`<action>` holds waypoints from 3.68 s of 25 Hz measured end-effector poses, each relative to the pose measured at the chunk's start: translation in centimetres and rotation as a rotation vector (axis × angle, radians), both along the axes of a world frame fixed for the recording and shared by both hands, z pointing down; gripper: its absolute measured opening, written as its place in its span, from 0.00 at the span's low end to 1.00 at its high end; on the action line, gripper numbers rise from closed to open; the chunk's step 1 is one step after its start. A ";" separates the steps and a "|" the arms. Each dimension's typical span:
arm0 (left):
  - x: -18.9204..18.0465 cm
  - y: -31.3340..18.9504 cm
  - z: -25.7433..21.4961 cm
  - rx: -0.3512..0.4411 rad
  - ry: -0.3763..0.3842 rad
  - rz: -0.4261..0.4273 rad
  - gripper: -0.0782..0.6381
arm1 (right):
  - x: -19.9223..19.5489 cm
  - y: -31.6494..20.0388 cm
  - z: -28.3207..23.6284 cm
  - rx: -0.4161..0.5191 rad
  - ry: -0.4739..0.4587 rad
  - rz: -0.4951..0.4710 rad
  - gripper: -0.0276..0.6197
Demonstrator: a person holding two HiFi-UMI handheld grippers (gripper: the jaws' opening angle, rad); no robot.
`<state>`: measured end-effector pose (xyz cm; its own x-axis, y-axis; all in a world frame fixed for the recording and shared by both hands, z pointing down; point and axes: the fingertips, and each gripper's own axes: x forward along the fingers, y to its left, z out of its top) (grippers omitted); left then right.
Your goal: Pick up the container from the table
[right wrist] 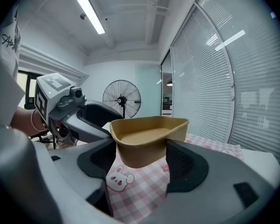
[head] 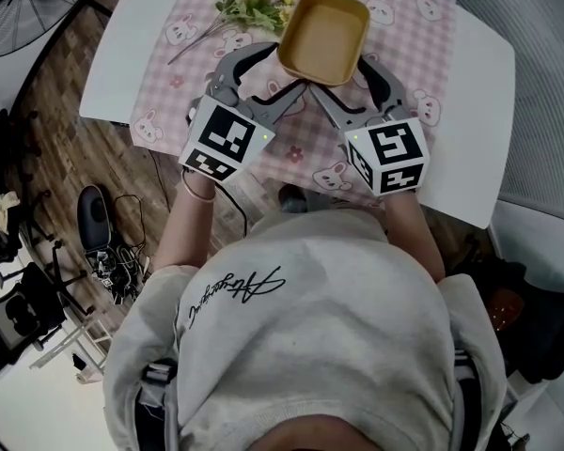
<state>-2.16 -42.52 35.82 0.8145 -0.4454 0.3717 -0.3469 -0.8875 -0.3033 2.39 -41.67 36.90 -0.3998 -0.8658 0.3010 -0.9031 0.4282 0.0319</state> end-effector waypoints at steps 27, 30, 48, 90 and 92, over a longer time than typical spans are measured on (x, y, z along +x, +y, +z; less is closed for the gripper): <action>-3.5 3.8 -5.0 0.069 0.042 -0.028 0.47 | -3.5 3.6 -4.9 0.096 -0.038 -0.033 0.55; -3.8 4.4 -5.5 0.072 0.049 -0.028 0.47 | -3.7 4.2 -5.4 0.105 -0.043 -0.036 0.55; -3.2 6.2 -7.2 0.071 0.089 -0.040 0.47 | -3.1 6.0 -7.2 0.120 -0.064 -0.055 0.54; 2.8 9.1 -9.2 0.115 0.094 -0.178 0.47 | 3.0 8.2 -9.2 0.162 -0.102 -0.197 0.53; 2.8 9.2 -9.1 0.116 0.091 -0.182 0.47 | 2.9 8.3 -9.1 0.162 -0.103 -0.202 0.53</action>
<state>0.62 -33.34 26.71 0.7450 -0.6233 0.2377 -0.5284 -0.7689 -0.3600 5.32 -33.42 27.84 -0.5905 -0.7989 0.1137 -0.8020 0.5967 0.0270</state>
